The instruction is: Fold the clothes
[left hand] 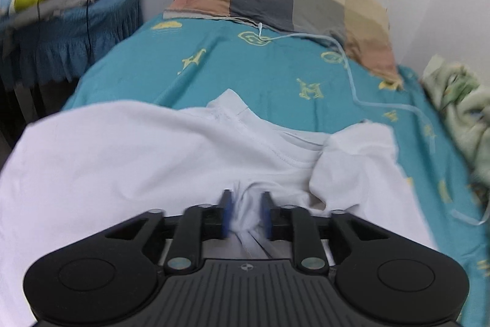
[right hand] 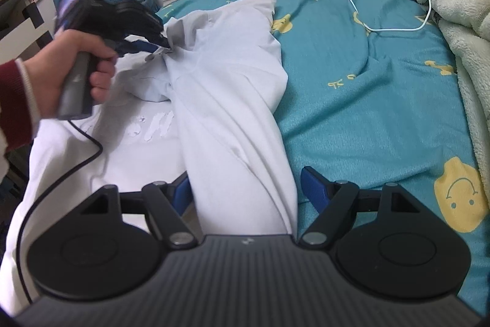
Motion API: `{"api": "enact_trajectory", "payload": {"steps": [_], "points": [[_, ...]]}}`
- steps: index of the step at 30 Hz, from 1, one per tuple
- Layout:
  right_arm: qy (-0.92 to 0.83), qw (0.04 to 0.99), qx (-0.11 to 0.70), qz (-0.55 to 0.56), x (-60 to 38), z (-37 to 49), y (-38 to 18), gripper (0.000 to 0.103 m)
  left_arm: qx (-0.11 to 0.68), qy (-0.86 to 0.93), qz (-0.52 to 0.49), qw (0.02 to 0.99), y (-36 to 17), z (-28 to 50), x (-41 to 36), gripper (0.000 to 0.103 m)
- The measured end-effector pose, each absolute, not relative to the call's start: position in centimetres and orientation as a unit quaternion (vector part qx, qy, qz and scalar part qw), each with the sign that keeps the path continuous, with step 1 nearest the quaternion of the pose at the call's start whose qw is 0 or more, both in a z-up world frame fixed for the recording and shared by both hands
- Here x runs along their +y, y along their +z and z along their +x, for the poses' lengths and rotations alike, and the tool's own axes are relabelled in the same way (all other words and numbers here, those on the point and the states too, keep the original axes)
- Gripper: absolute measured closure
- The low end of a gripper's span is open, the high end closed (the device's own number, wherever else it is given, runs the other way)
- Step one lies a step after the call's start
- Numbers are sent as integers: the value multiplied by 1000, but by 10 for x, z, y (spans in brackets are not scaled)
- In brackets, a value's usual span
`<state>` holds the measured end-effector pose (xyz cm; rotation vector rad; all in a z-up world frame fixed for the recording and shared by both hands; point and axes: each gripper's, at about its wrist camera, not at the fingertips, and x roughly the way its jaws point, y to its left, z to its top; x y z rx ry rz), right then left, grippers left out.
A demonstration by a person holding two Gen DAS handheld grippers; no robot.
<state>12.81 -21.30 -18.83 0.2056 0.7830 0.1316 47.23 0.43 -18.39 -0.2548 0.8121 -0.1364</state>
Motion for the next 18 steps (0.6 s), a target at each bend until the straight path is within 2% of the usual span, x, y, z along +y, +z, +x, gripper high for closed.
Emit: {"api": "enact_trajectory", "payload": {"steps": [4, 9, 11, 16, 17, 18], "points": [[64, 916, 382, 107, -215, 128, -188, 27, 396, -56, -237, 886, -179, 430, 33, 54], [63, 915, 383, 110, -214, 127, -187, 27, 404, -39, -332, 852, -185, 372, 47, 45], [63, 915, 383, 111, -214, 126, -187, 27, 418, -50, -358, 833, -197, 366, 47, 44], [62, 915, 383, 110, -213, 126, -187, 26, 400, -54, -341, 849, -198, 363, 34, 43], [62, 915, 383, 109, -213, 126, -187, 26, 398, -54, -344, 849, -199, 362, 34, 55], [62, 915, 383, 108, -213, 126, -187, 27, 395, -55, -346, 849, -201, 362, 34, 91]]}}
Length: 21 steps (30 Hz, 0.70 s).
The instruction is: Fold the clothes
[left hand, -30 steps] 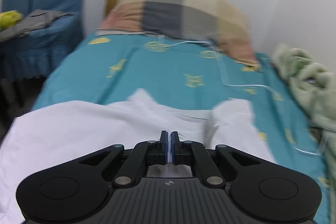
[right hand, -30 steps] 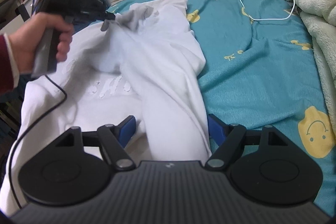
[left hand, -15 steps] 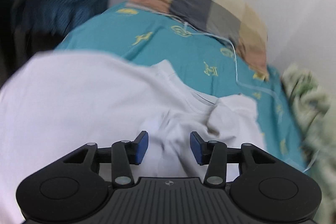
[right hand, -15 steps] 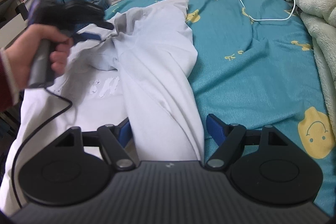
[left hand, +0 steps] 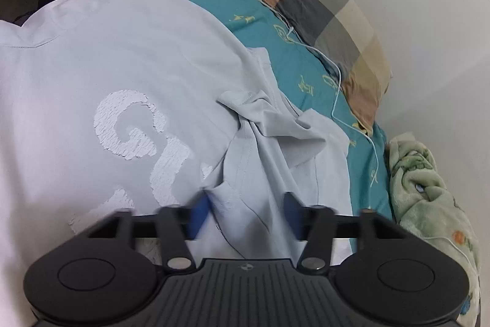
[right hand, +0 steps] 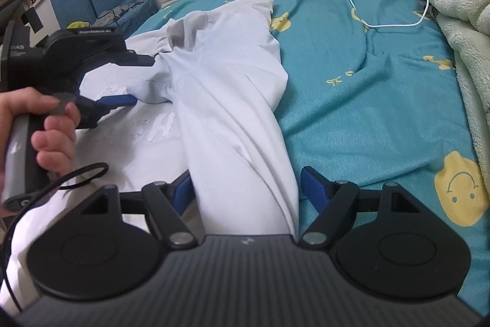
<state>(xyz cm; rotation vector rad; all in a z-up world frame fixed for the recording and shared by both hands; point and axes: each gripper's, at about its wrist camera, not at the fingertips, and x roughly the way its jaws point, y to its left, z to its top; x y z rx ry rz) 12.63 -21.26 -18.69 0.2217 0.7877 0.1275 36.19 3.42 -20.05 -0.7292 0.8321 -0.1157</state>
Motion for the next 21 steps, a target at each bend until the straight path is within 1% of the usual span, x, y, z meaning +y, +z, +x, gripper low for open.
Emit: {"api": "enact_trajectory", "payload": {"steps": [1, 2, 6, 8, 11, 14, 17, 18, 21], "points": [[62, 916, 382, 106, -212, 127, -187, 26, 402, -63, -350, 844, -203, 363, 34, 102], [62, 916, 381, 104, -212, 127, -188, 26, 403, -63, -355, 841, -203, 361, 35, 101], [62, 917, 381, 102, -212, 128, -188, 27, 366, -68, -351, 859, -178, 349, 42, 101], [62, 917, 381, 102, -213, 128, -188, 27, 361, -57, -348, 863, -166, 342, 47, 101], [63, 917, 381, 100, -213, 128, -188, 27, 386, -31, -309, 869, -168, 338, 48, 101], [64, 917, 380, 97, -214, 128, -188, 27, 421, -23, -277, 863, -193, 342, 49, 100], [67, 918, 379, 96, -214, 128, -187, 27, 412, -37, -255, 874, -193, 332, 49, 99], [69, 918, 376, 100, -215, 128, -186, 26, 416, -36, -245, 875, -187, 329, 47, 94], [81, 920, 367, 111, -217, 125, -180, 28, 409, -50, -221, 884, -162, 311, 40, 83]]}}
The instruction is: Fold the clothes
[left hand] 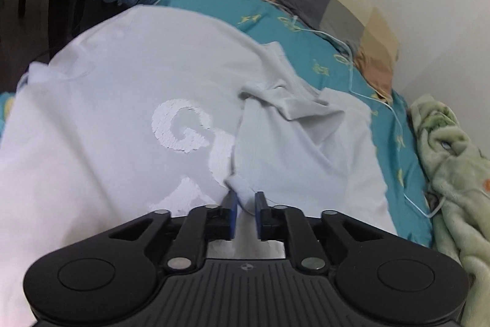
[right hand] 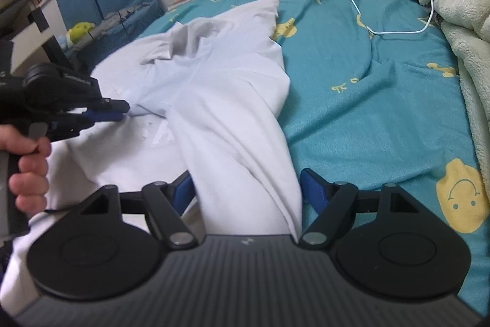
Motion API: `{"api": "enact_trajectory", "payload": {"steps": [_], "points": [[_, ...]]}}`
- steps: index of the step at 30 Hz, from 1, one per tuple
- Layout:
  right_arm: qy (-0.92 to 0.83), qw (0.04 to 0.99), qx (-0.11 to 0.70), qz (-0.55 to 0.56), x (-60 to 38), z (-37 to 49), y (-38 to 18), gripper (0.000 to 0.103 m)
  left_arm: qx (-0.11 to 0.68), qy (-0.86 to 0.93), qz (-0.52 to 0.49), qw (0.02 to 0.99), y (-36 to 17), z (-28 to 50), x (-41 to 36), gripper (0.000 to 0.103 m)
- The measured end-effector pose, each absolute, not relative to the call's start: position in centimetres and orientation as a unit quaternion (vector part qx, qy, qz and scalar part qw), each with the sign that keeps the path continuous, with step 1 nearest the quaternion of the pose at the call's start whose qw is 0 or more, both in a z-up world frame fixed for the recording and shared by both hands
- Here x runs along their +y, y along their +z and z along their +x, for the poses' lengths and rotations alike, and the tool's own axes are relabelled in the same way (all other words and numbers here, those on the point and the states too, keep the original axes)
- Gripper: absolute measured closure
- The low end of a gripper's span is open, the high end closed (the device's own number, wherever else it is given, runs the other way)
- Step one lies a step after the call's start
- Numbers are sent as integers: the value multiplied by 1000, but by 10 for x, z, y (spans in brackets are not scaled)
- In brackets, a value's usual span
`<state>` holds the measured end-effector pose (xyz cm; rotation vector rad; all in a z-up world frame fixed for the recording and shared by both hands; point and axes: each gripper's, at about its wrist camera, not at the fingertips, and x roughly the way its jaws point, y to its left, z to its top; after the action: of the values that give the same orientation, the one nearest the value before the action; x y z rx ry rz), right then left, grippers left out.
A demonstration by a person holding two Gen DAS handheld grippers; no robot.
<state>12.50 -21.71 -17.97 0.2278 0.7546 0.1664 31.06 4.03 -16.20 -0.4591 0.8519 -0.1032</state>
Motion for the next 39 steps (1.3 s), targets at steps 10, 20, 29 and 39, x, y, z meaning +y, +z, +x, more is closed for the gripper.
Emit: {"api": "enact_trajectory", "payload": {"steps": [10, 20, 29, 39], "points": [[82, 939, 307, 129, -251, 62, -112, 28, 373, -114, -176, 904, -76, 168, 8, 68], [70, 952, 265, 135, -278, -38, -45, 28, 385, -228, -96, 889, -88, 40, -58, 68], [19, 951, 276, 138, -296, -62, -65, 28, 402, -316, -4, 859, -132, 18, -127, 63], [11, 936, 309, 166, -302, -36, -94, 28, 409, -328, 95, 846, -171, 13, -166, 75]]}}
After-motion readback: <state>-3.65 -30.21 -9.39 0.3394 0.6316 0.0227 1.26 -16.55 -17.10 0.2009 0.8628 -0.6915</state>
